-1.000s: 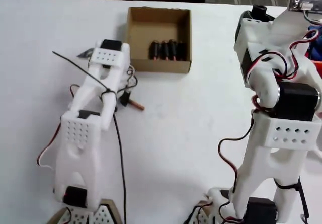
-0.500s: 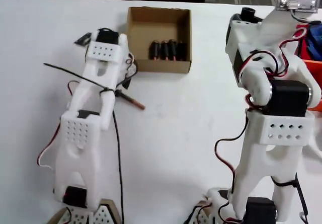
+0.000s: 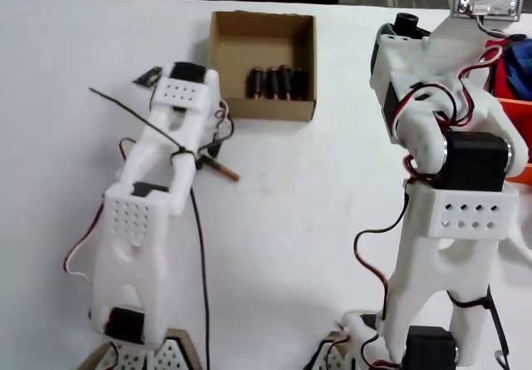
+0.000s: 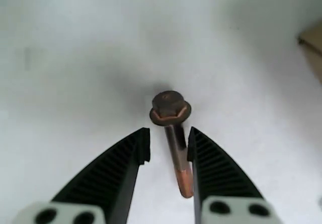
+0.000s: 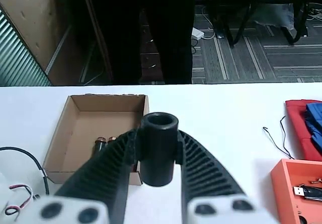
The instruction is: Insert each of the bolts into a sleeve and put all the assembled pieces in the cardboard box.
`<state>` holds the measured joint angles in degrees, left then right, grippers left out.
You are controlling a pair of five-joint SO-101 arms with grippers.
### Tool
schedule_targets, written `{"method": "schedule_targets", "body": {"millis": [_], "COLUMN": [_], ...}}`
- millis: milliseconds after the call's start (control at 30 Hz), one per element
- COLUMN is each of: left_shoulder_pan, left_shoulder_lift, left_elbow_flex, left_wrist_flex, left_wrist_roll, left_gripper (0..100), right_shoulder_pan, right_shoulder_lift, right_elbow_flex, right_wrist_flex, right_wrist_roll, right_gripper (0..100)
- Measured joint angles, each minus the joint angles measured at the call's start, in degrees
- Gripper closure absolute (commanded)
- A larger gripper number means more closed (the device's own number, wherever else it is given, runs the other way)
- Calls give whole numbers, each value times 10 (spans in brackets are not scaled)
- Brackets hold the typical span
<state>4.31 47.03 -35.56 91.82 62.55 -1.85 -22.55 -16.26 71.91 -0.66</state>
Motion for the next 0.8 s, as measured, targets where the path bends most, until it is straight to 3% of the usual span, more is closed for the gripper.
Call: {"method": "schedule_targets", "body": {"millis": [167,433,500,567,800], "left_shoulder_pan": [0,0,0,0,2], "left_shoulder_lift": [-6,-7,-7,-7,-2], "left_elbow_flex": [61,76,76,76,69], "left_wrist_flex": [-73,-81,-81,-83,-95], "left_wrist_roll": [0,0,0,0,-50], "left_gripper": [849,850,881,979,975], "right_shoulder_pan": [0,0,0,0,0], "right_shoulder_lift": [0,0,0,0,0], "right_elbow_flex": [0,0,0,0,0], "right_wrist_flex": [0,0,0,0,0], "right_wrist_roll": [0,0,0,0,13], "right_gripper": [978,978,978,978,978]}}
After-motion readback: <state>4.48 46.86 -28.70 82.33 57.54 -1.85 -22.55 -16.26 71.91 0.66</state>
